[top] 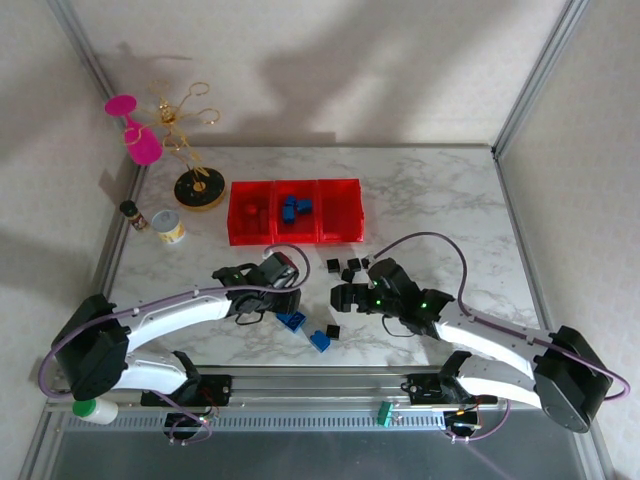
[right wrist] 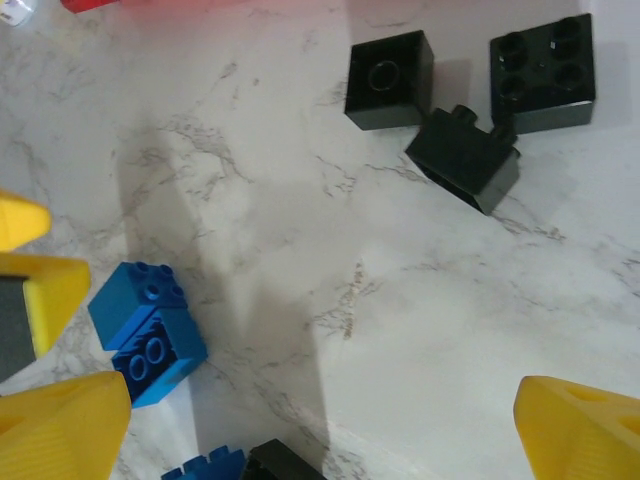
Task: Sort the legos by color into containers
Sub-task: Pick up the lego from the middle-left of the table.
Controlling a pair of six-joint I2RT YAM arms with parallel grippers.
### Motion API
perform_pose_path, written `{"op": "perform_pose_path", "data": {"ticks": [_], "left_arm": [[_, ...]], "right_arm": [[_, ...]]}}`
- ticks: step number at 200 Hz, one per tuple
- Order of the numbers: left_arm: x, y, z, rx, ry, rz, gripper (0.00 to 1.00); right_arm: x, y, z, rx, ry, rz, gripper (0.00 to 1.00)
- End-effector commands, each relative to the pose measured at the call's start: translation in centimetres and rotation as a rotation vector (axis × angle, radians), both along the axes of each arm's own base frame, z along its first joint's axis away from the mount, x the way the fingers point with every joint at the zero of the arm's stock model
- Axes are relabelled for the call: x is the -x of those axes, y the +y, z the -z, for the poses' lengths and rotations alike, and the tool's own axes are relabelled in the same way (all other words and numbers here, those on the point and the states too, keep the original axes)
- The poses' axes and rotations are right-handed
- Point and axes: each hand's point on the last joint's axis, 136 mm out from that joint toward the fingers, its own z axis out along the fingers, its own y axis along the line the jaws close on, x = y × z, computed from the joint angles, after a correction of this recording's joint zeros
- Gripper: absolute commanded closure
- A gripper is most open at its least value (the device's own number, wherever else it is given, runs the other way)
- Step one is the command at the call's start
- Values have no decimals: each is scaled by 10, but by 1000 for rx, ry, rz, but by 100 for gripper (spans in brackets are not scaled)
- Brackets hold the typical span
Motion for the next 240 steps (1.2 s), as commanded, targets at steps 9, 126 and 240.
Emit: {"op": "perform_pose_path", "data": {"ticks": [9, 126, 240], "left_arm": [[19, -7, 12, -6, 57, 43, 31], [17, 6, 36, -106, 59, -20, 43], [12, 14, 38, -76, 56, -75, 65]], "right_arm": [[-2, -5, -4, -5, -24, 40, 1], [-7, -5, -9, 7, -45, 47, 1], [-10, -4, -10, 21, -54, 45, 1]]}}
